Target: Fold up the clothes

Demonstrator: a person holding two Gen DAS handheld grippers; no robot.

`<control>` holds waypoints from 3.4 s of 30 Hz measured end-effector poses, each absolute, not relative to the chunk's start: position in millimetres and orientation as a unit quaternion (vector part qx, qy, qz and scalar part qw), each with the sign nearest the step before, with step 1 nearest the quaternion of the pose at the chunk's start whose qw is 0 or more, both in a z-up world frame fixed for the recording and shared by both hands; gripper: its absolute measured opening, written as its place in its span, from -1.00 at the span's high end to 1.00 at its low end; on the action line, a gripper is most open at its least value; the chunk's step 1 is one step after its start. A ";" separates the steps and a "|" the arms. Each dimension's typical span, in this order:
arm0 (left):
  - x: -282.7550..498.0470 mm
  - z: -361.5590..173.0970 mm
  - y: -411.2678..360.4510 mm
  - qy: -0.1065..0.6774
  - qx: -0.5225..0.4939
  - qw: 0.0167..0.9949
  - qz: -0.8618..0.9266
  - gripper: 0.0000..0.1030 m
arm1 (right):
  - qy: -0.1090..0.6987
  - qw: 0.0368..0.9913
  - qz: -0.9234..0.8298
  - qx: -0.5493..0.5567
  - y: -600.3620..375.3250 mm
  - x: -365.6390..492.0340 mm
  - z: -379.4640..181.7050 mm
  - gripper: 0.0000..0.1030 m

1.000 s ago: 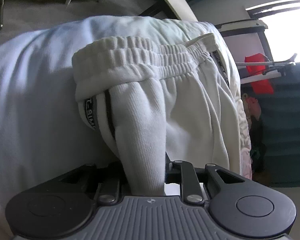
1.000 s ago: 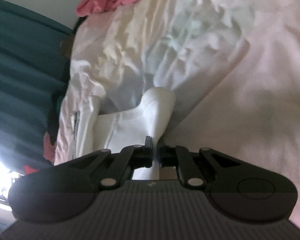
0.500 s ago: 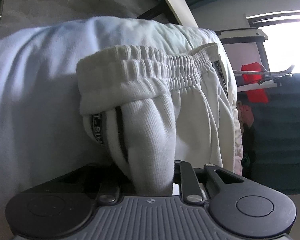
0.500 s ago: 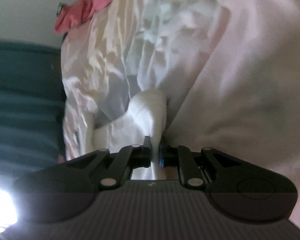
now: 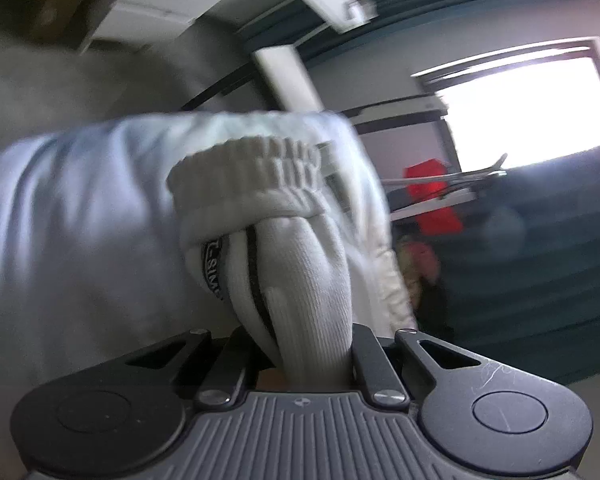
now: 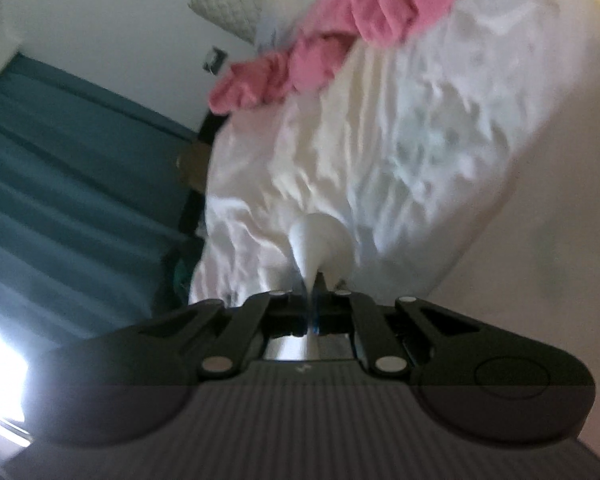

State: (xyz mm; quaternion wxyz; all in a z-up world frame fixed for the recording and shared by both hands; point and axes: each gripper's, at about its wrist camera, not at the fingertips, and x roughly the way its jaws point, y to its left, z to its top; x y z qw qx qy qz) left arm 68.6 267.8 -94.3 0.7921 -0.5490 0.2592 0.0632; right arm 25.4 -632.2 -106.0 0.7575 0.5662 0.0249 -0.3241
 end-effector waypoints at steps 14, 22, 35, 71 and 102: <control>316.5 -47.7 221.8 0.242 -0.485 0.819 0.188 0.83 | 0.084 0.840 -0.322 0.428 -645.4 264.4 -93.6 0.90; 456.9 -111.8 191.7 0.303 -0.400 0.830 0.242 0.81 | 0.170 0.868 -0.333 0.327 -651.9 427.8 -131.3 0.89; 375.6 -101.8 194.2 0.311 -0.395 0.855 0.128 -0.14 | 0.150 0.856 -0.251 0.426 -649.1 350.3 -138.6 0.14; 270.7 -139.7 203.6 0.194 -0.462 0.838 0.215 0.69 | 0.109 0.791 -0.165 0.579 -611.8 300.5 -209.0 0.08; 76.8 -82.2 283.1 0.342 -0.439 0.821 0.131 0.39 | 0.269 0.752 -0.216 0.562 -601.4 134.6 -159.1 -0.22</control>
